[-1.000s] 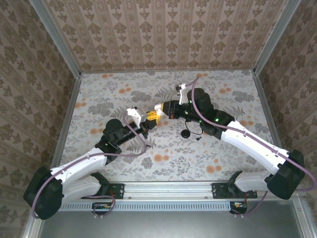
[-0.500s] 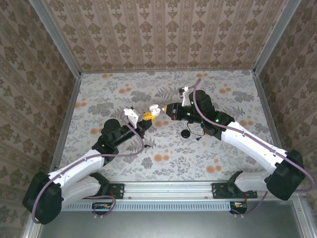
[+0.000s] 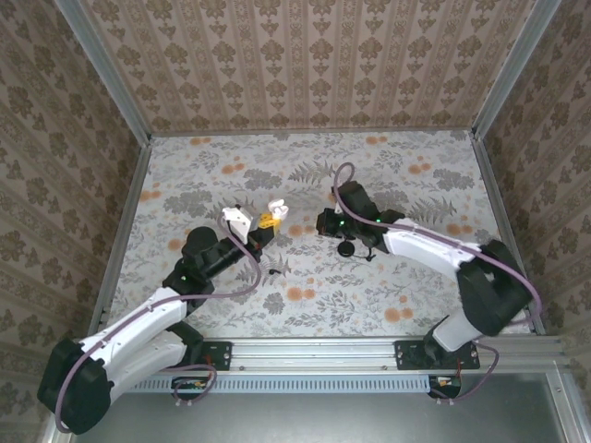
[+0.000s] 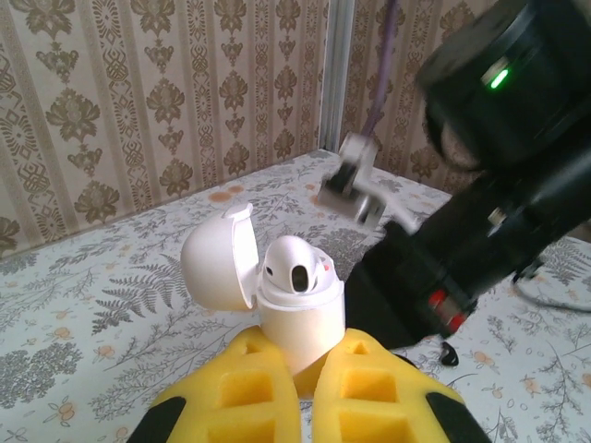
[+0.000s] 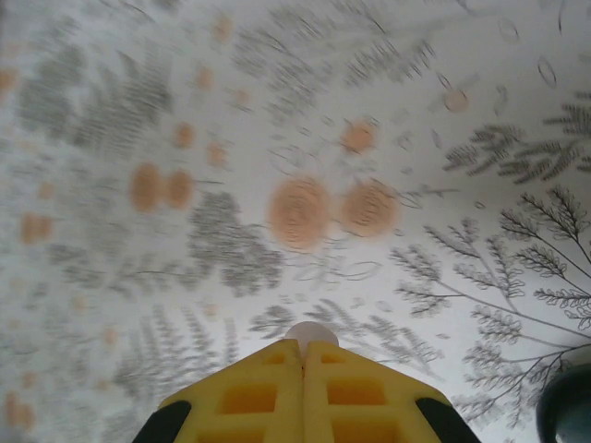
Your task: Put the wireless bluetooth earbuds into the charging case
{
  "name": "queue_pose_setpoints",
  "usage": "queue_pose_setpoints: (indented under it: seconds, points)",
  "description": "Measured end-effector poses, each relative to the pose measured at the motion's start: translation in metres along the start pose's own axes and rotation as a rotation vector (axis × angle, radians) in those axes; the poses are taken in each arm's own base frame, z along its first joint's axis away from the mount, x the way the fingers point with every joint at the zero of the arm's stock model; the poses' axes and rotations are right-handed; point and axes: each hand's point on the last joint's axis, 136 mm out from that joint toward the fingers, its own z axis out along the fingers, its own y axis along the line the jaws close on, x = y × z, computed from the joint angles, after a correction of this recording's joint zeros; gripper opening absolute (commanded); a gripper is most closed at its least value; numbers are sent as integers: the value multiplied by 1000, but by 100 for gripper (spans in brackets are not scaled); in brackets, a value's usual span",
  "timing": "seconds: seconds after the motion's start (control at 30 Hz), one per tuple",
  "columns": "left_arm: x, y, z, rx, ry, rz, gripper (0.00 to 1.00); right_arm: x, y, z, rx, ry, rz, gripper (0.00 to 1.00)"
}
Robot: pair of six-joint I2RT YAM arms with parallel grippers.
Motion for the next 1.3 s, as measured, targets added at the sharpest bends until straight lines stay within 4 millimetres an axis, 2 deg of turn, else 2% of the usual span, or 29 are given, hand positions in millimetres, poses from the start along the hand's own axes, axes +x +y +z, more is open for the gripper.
queue_pose_setpoints:
  seconds: [0.13, 0.27, 0.33, 0.6, 0.77, 0.9, 1.03, 1.17, 1.3]
  points:
    - [4, 2, -1, -7, 18, 0, 0, 16, -23, 32, 68, 55, 10, 4]
    - [8, 3, -2, -11, 32, 1, 0, 23, -33, 44, 94, 72, 13, 8]
    - [8, 4, -3, -15, 36, 0, 0, 24, -35, 46, 101, 74, 12, 14]
    - [9, 7, -3, -24, 37, 5, 0, 33, -38, 45, 131, 96, 3, 30]
    - [9, 8, -4, -26, 37, 5, 0, 35, -38, 30, 158, 129, -3, 34]
    - [8, 8, -4, -26, 36, 5, 0, 21, -23, 13, 165, 143, -48, 37]
    - [8, 7, -4, -24, 35, 6, 0, -3, 2, -1, 179, 174, -126, 38]
    - [8, 7, -4, -22, 35, 6, 0, -17, 12, 3, 225, 235, -199, 39]
    - [8, 7, -4, -22, 35, 6, 0, -7, -4, 18, 316, 353, -244, 39]
